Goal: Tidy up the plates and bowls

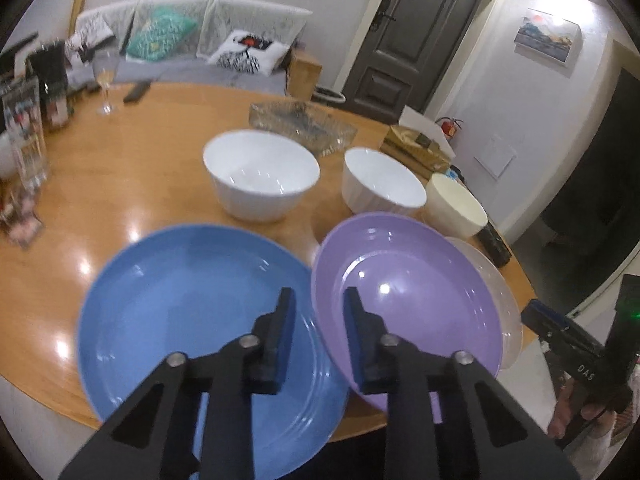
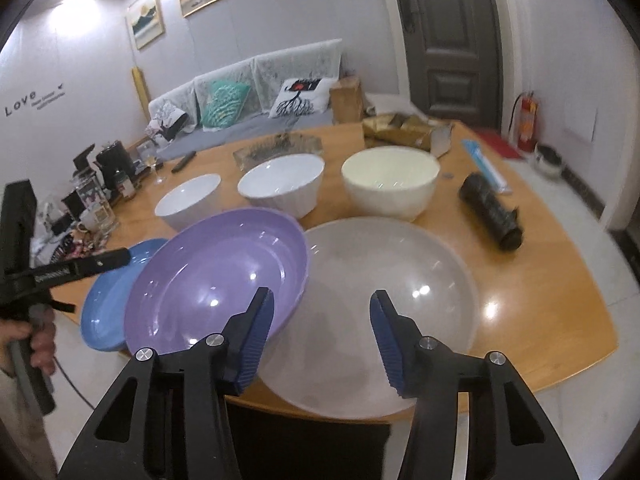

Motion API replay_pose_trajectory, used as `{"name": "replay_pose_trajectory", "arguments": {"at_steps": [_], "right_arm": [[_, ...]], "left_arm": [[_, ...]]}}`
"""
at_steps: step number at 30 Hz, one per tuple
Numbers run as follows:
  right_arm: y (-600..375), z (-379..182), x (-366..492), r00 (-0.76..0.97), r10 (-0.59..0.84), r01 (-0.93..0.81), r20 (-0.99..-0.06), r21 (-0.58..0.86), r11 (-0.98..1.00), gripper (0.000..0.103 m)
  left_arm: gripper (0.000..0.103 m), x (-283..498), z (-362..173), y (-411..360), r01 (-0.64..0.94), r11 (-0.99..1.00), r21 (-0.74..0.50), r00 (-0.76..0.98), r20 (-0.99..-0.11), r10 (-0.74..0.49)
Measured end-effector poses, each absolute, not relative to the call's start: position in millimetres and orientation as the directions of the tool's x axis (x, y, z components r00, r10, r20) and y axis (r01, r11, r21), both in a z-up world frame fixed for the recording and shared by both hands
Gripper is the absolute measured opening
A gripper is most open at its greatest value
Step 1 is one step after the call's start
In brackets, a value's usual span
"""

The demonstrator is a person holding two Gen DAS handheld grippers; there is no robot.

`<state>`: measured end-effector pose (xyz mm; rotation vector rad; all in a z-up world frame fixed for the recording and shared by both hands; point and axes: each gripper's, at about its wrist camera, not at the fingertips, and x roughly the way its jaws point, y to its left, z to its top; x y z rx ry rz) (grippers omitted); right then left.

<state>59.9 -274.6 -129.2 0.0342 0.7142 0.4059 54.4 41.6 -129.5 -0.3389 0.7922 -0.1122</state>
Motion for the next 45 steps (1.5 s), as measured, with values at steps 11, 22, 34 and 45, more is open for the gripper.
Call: {"name": "replay_pose_trajectory", "arguments": {"at_steps": [11, 22, 34, 45], "right_arm": [[-257, -146, 73, 0.627, 0.406, -0.349, -0.664, 0.226, 0.909, 0.031], [-253, -153, 81, 0.611, 0.405, -0.339, -0.68, 0.237, 0.91, 0.016], [-301, -147, 75, 0.668, 0.326, -0.229, -0.669, 0.232, 0.945, 0.019], [-350, -155, 70, 0.698, 0.235, -0.115, -0.676, 0.217, 0.969, 0.019]], "left_arm": [[0.01, 66, -141, 25, -0.035, 0.962, -0.271, 0.675, -0.716, -0.177], [0.01, 72, -140, 11, -0.014, 0.976, -0.218, 0.656, -0.739, -0.156], [0.01, 94, -125, -48, 0.108, 0.98, -0.168, 0.648, -0.736, -0.197], [0.011, 118, -135, -109, 0.221, 0.97, -0.103, 0.597, -0.772, -0.218]]}}
